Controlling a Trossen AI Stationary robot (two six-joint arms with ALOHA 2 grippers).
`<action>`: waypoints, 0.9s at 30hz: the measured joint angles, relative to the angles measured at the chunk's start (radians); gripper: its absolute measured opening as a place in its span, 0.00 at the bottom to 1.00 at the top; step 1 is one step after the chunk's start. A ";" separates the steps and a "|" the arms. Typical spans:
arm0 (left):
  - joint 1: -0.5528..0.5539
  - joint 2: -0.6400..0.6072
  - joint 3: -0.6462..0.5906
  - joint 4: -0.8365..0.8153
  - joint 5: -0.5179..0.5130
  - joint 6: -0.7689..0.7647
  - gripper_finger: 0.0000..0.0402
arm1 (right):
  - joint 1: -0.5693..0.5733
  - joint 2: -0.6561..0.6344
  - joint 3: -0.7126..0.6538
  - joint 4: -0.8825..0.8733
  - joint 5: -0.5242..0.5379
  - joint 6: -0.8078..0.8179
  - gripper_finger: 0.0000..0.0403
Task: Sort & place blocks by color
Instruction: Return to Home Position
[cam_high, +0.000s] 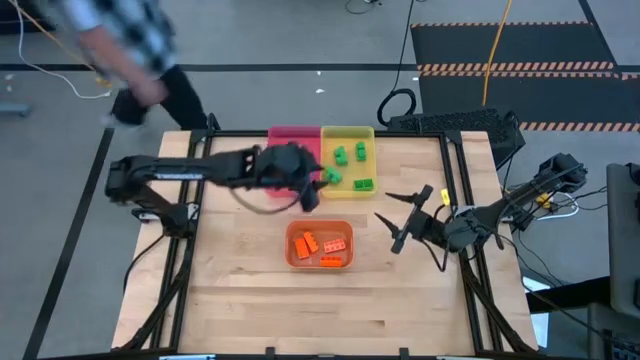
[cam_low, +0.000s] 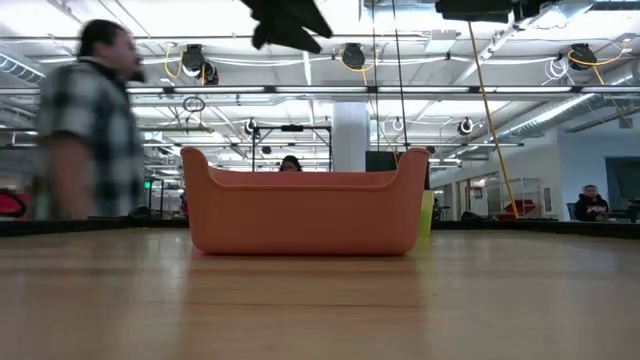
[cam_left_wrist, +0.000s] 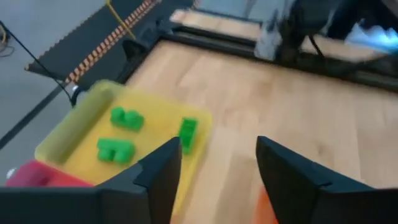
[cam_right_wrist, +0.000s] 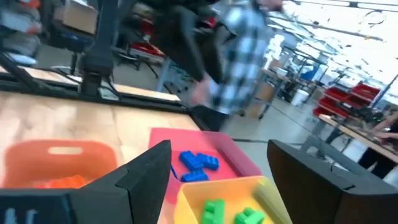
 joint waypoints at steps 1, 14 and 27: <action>-0.023 -0.024 -0.025 -0.009 -0.018 0.000 0.50 | 0.000 -0.001 0.000 -0.001 -0.001 0.014 0.64; -0.115 -0.386 -0.488 0.220 -0.043 0.009 0.24 | -0.108 -0.046 0.000 -0.232 -0.189 0.294 0.61; -0.008 -0.566 -0.729 0.350 0.081 0.074 0.08 | -0.462 -0.016 0.001 -0.157 -0.715 0.229 0.33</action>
